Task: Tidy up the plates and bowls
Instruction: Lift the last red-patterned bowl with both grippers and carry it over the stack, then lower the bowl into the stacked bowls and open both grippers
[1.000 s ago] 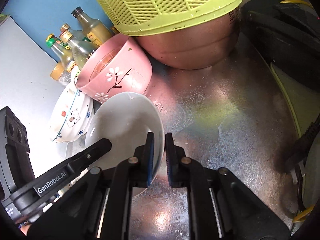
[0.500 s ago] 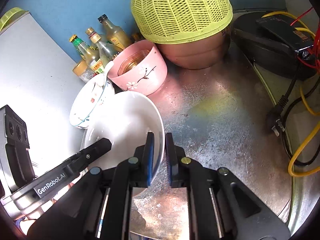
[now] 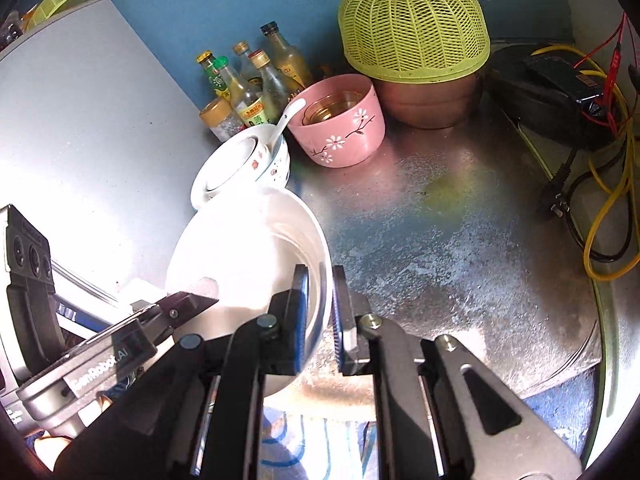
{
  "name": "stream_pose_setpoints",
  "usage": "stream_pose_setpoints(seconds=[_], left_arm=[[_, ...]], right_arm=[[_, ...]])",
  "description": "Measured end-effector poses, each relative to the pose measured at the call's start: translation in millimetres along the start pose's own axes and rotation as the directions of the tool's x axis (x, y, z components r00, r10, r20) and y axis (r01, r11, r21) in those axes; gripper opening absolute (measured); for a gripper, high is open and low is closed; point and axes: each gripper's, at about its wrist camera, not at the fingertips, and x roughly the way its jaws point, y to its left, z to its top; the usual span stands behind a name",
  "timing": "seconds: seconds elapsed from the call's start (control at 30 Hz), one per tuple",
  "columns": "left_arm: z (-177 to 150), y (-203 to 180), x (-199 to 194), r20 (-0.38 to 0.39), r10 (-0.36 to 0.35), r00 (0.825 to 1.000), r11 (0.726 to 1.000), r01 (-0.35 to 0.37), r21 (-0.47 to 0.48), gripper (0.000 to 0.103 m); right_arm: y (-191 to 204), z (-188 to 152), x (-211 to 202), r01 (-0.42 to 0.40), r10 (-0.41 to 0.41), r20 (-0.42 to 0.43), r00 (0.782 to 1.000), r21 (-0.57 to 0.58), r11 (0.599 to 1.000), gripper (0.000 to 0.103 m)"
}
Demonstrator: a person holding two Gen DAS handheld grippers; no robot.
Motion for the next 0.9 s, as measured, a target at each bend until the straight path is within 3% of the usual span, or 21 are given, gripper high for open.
stream_pose_setpoints(seconds=[0.43, 0.9], left_arm=[[-29.3, 64.0, -53.5, 0.013, 0.017, 1.000, 0.999, -0.016, -0.032, 0.005], [-45.4, 127.7, -69.8, 0.002, 0.071, 0.997, 0.992, -0.070, -0.103, 0.005]], right_arm=[[63.1, -45.9, 1.2, -0.015, 0.014, -0.024, 1.000, -0.039, 0.999, 0.011], [111.2, -75.8, 38.9, -0.046, 0.038, -0.094, 0.995, -0.086, 0.995, 0.011]])
